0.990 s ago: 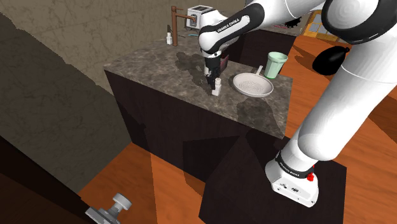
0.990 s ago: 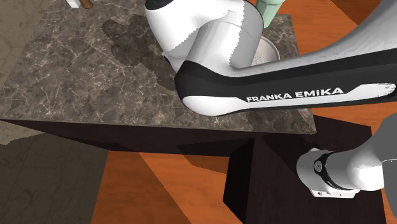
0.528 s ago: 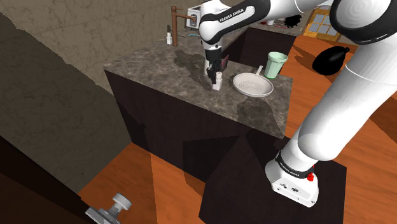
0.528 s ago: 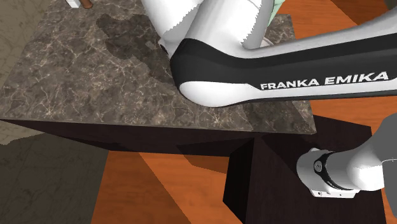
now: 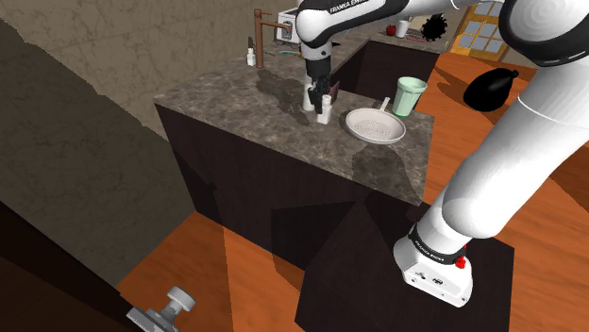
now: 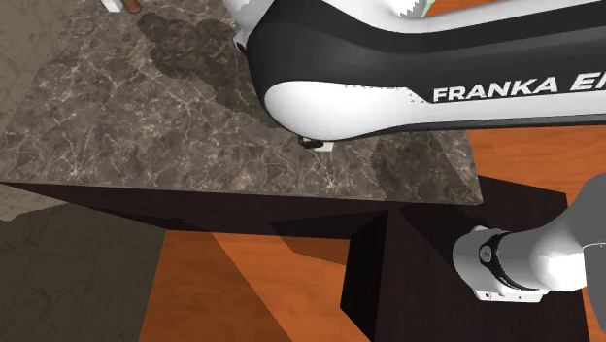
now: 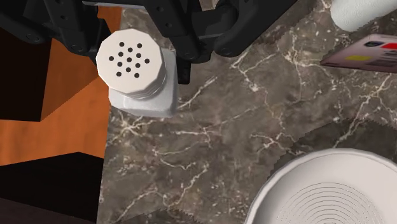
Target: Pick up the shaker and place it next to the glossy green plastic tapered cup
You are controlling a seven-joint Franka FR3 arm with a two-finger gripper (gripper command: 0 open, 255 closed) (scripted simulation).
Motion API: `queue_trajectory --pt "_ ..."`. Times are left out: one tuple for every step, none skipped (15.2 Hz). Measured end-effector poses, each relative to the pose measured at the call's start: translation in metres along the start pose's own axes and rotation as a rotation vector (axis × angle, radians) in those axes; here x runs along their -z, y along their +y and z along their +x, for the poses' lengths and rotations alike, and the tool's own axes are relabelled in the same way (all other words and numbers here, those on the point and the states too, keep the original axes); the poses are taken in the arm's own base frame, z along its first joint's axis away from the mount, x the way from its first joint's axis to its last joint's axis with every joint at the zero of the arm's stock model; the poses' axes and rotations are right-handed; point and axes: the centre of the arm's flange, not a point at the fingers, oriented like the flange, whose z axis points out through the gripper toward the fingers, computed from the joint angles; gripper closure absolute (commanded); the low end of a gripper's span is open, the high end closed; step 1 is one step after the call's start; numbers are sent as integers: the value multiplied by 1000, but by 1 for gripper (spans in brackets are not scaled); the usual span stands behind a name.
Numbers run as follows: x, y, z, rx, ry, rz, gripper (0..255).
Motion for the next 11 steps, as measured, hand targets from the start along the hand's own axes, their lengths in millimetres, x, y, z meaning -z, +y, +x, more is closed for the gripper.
queue_trajectory --pt "5 0 -1 0 0 0 255" --pt "11 0 -3 0 0 0 255" --pt "17 1 -3 0 0 0 255" --pt "21 0 -5 0 0 0 255" --pt "27 0 -5 0 0 0 255" --pt "32 0 -6 0 0 0 255" --pt "37 0 -7 0 0 0 255" --pt "43 0 -9 0 0 0 255" --pt "47 1 -10 0 0 0 255" --pt "52 1 -10 0 0 0 255" --pt "57 1 -11 0 0 0 255"
